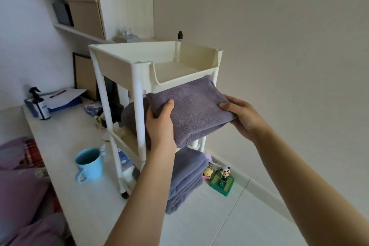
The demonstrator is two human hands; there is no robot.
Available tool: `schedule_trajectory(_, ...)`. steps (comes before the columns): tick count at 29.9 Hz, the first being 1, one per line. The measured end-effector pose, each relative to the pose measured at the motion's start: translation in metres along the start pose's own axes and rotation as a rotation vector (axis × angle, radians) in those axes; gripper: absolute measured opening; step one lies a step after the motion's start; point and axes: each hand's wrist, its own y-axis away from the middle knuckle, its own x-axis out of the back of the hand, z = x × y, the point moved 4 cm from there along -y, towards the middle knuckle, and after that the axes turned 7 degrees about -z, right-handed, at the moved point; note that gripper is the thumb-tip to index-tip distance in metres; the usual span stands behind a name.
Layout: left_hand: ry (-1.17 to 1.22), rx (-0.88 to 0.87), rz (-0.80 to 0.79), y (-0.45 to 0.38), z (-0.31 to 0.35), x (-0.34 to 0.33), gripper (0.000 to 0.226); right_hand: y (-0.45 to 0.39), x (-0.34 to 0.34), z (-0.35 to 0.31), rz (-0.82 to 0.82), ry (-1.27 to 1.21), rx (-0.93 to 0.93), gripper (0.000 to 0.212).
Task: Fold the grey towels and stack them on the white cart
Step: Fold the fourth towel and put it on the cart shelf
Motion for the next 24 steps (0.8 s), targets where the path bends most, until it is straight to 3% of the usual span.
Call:
schedule_trajectory(2, -0.068, -0.080, 0.033, -0.010, 0.000, 0.003, 0.065, -0.010, -0.004, 0.010, 0.033, -0.048, 0.020, 0.053)
schedule_trajectory(6, -0.234, -0.178, 0.201, -0.031, -0.003, 0.018, 0.093, -0.034, -0.016, 0.021, 0.043, -0.079, 0.025, 0.043)
schedule_trajectory(10, -0.480, -0.253, 0.368, -0.014, 0.019, 0.020, 0.072, -0.057, -0.029, 0.029, 0.098, -0.073, 0.029, 0.044)
schedule_trajectory(14, -0.684, -0.325, 0.281, 0.003, 0.002, 0.018, 0.084, -0.061, -0.034, 0.053, 0.155, -0.006, -0.019, 0.037)
schedule_trajectory(17, -0.681, -0.334, 0.208, 0.009, -0.011, 0.017, 0.093, -0.059, -0.033, 0.062, 0.153, -0.007, -0.021, 0.035)
schedule_trajectory(24, -0.474, -0.408, 0.291, 0.018, 0.005, 0.012, 0.071, -0.061, -0.041, 0.045, 0.230, 0.037, 0.139, 0.028)
